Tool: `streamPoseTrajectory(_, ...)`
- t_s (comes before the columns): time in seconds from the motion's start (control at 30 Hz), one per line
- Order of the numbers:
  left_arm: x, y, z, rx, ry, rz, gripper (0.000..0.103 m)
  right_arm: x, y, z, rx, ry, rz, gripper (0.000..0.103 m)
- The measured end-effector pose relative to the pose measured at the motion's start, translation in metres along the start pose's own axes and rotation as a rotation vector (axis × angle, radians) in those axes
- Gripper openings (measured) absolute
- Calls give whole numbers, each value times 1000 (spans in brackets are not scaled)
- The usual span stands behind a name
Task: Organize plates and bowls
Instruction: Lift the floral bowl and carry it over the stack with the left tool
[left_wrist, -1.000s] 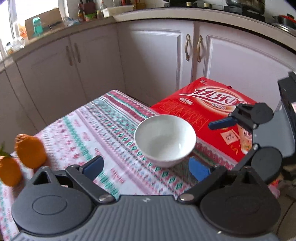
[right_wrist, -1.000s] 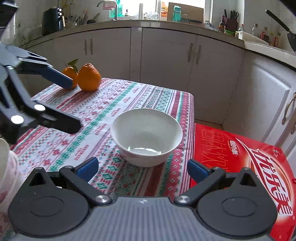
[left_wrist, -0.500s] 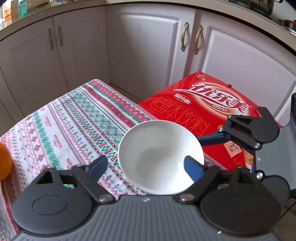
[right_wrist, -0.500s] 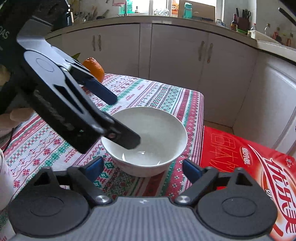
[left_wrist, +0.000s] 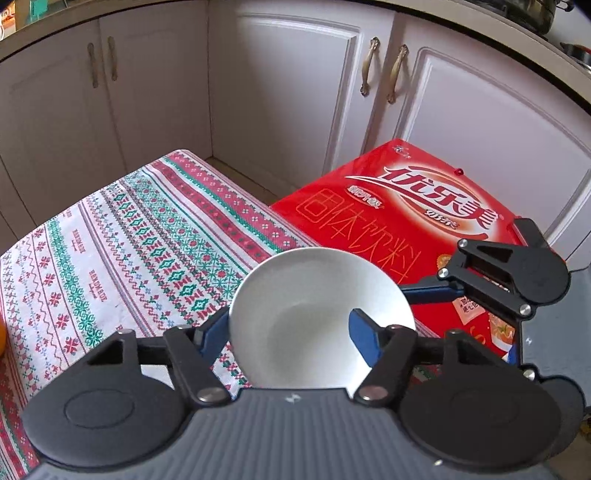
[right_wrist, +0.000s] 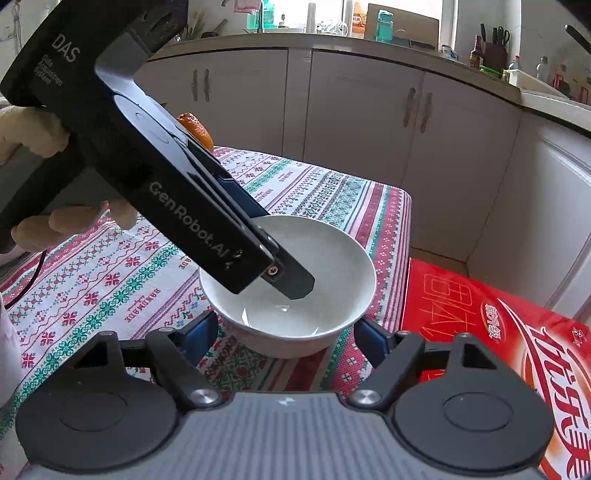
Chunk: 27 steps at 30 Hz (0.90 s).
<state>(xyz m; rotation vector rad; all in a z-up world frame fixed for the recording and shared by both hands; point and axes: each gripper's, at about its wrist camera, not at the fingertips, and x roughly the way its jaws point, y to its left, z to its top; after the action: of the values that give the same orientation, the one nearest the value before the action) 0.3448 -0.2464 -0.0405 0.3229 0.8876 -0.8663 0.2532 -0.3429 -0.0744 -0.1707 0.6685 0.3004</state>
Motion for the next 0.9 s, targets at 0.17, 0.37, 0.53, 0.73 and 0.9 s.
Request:
streamPoseTrajectory(0.17,0,-1,0,7,3,1,68,0,-1,0,4,-1,-2,84)
streamPoseTrajectory(0.37,-1,-1,1,10,13,0,68,-2,0,2,19,9,5,84)
streamPoseTrajectory(0.53,-9,-3,-3,9,16,1,68,-9,3,4,14,7,15,84)
streamPoseTrajectory(0.73,-29,-8,-5,6,-2,4,68,-22,12,8,8,4,19,84)
streamPoseTrajectory(0.9,-54,-13,-10,-8,-29,8,68,-39,19,13,23,4,47,84)
